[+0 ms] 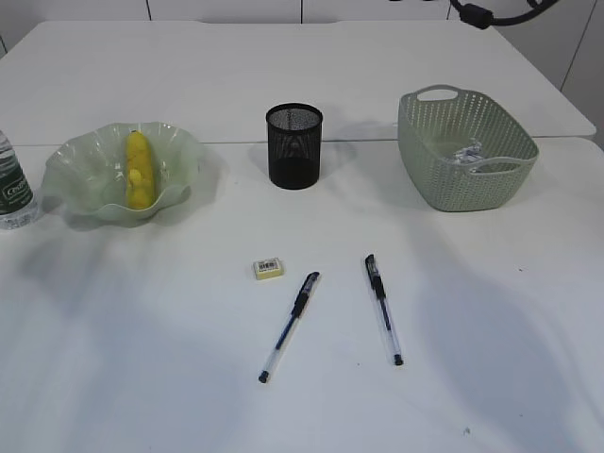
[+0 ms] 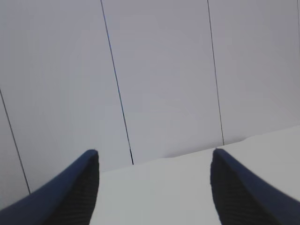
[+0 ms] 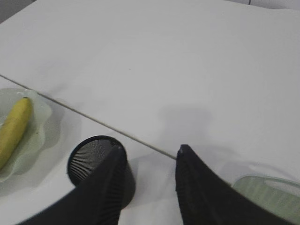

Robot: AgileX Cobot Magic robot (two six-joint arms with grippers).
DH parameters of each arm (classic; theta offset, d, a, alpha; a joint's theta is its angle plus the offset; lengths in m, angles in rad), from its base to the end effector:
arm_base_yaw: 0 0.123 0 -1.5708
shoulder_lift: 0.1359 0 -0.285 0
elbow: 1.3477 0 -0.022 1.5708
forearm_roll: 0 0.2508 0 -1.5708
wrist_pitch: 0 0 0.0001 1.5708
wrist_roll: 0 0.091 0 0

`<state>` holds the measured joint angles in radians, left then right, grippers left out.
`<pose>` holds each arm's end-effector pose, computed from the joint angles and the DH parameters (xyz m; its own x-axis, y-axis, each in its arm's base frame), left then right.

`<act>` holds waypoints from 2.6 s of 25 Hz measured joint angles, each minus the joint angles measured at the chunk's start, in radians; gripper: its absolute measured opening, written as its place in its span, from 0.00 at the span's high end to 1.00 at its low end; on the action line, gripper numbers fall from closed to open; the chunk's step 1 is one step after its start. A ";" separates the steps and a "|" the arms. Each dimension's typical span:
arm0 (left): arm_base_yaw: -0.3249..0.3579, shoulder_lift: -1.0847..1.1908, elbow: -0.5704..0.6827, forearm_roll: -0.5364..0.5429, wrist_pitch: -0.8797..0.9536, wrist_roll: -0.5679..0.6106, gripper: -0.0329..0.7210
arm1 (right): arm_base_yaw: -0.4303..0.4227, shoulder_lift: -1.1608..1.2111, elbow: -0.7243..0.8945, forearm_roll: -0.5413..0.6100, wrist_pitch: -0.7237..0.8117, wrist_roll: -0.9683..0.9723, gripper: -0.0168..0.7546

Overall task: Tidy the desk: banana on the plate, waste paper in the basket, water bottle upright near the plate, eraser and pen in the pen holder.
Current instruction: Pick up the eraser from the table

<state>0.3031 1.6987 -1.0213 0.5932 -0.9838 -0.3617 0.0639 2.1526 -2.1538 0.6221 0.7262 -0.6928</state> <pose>0.3675 0.0706 0.3009 0.2854 0.0853 -0.9546 0.1609 0.9776 0.1354 0.5041 0.0676 0.3388 -0.4222 -0.2112 -0.8816 -0.4846 0.8744 0.0226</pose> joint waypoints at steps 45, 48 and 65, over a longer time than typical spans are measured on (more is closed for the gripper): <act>-0.002 -0.542 0.009 0.355 0.485 -0.503 0.30 | 0.000 -0.039 -0.001 0.276 0.505 0.224 0.62; -0.002 -0.556 0.009 0.360 0.531 -0.509 0.30 | 0.000 -0.068 -0.001 0.219 0.508 0.227 0.62; -0.002 -0.580 0.010 0.371 0.859 -0.513 0.36 | 0.094 -0.280 -0.002 -0.323 0.527 0.502 0.62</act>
<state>0.3007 1.1188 -1.0115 0.9644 -0.1252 -0.8752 0.1579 1.8728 -2.1559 0.2994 1.2531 -0.1910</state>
